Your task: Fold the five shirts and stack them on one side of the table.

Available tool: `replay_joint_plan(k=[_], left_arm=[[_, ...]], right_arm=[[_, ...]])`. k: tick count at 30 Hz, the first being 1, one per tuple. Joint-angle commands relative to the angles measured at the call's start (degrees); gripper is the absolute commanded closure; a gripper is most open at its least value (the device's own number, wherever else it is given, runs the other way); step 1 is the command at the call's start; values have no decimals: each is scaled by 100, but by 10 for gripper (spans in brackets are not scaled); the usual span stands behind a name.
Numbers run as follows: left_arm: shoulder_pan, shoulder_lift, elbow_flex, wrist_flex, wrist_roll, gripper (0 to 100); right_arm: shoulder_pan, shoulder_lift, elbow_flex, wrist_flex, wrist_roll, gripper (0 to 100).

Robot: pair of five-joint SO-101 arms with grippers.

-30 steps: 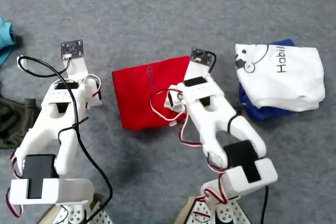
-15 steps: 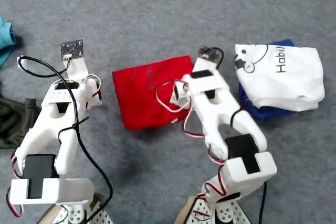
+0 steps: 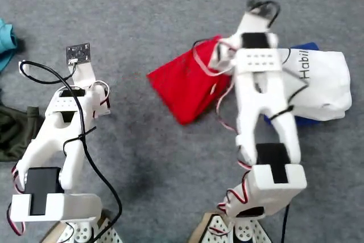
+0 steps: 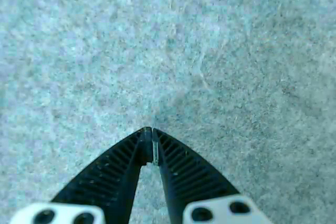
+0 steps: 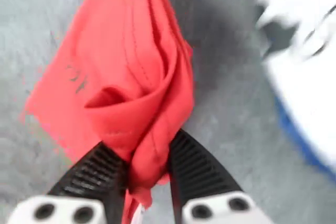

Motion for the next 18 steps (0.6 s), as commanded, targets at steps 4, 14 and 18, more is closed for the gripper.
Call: replay_joint_plan(k=[4,14,18], left_arm=[[-26,-22,-229,-79,-26,981],[-26,-22,-211,-79,-35,981],[-26,-22,-211,-79,-35,981]], right_arm=[[1288,66,-673,-132,800,995],[3196,303,-1560,9,1547,995],[3714,312,-1807,88,1600,995]])
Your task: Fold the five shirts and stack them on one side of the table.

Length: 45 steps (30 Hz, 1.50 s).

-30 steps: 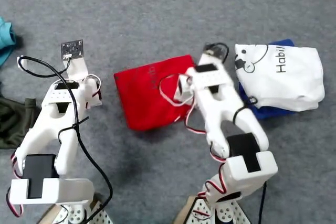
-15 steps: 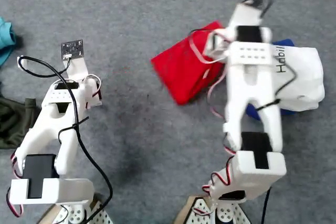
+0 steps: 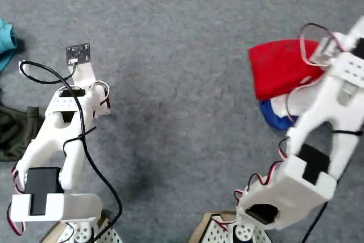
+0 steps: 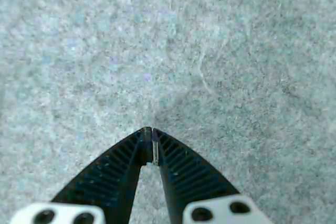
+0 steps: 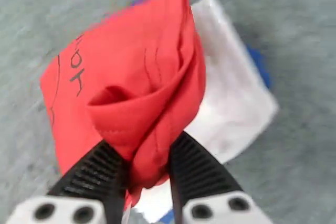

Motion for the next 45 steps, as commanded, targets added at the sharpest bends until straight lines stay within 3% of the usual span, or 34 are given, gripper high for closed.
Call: replay_joint_plan(k=[1,7,14,16,22,25,33,39,43,45], left_arm=[[-26,-22,-211,-79,-35,981],[-18,-22,-211,-79,-35,981],[-18,-22,-202,-79,-44,981],[-18,-22,-193,-79,-44,981],[-26,-22,-202,-79,-26,981],[-44,-22,-193,-79,-18,981],[-369,-92,-176,387,-44,979],[-1705,-629,-1143,2286,-62,979],[-2752,-1156,-1837,3059,-273,972],[-3376,-1437,-2198,3323,-765,925]], right_arm=[[558,-13,-462,9,123,995],[1042,-4,-312,-18,255,994],[1068,-13,57,35,264,982],[1077,-22,40,185,360,919],[1077,-136,-136,809,369,587],[1051,-268,-338,1222,316,537],[1024,-681,-848,2084,-158,652],[884,-910,-831,2312,35,843],[418,-919,-831,2435,378,998],[189,-945,-822,2470,510,976]])
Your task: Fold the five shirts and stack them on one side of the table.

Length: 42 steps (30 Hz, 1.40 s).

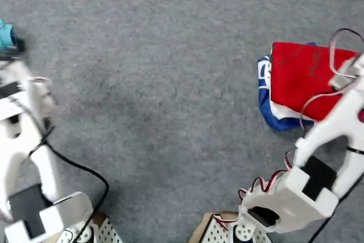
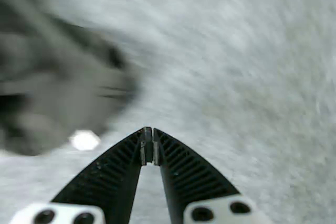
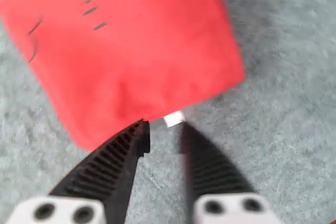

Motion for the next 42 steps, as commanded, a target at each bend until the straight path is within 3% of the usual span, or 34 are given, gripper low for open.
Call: replay_joint_plan(k=[1,5,8,18,21,27,34,40,42], left_arm=[[-1108,-646,-862,431,-615,896],[-2110,-866,-1134,9,-642,807],[-2453,-664,-1099,-536,-633,775],[-2312,2062,-1811,-2541,-448,775],[-2295,2941,-2453,-2664,-413,785],[-2171,3257,-3789,-1160,-545,989],[-1495,2879,-5512,1495,-519,981],[9,1921,-6629,3455,-519,981],[800,1499,-6655,3578,-501,981]], right_arm=[[-426,-374,-233,97,193,976],[-585,-382,-66,105,237,995],[-655,-382,347,105,325,995],[-1191,-382,989,97,281,995],[-1499,-382,1007,97,149,995],[-1789,-382,998,97,-396,995],[-2255,-382,989,18,-360,995],[-2624,-382,989,-9,-360,995],[-2624,-382,989,-9,-360,995]])
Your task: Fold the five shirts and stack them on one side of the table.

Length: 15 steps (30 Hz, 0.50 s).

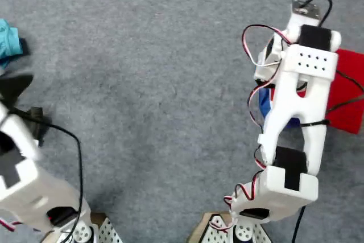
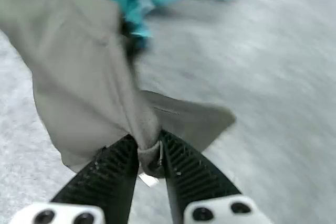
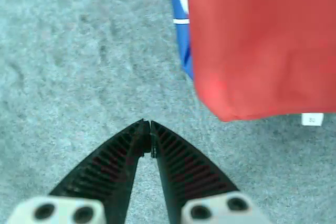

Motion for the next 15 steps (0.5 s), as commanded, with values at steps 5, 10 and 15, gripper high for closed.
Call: replay_joint_plan(k=[5,10,15], left_arm=[[3253,-2114,79,396,-18,981],[5415,-2949,844,396,9,981],[6233,-3046,1776,387,18,981]], right_arm=[[-40,-382,22,-9,352,995],[-31,-382,-13,-35,756,995],[-48,-347,13,-44,1714,994]])
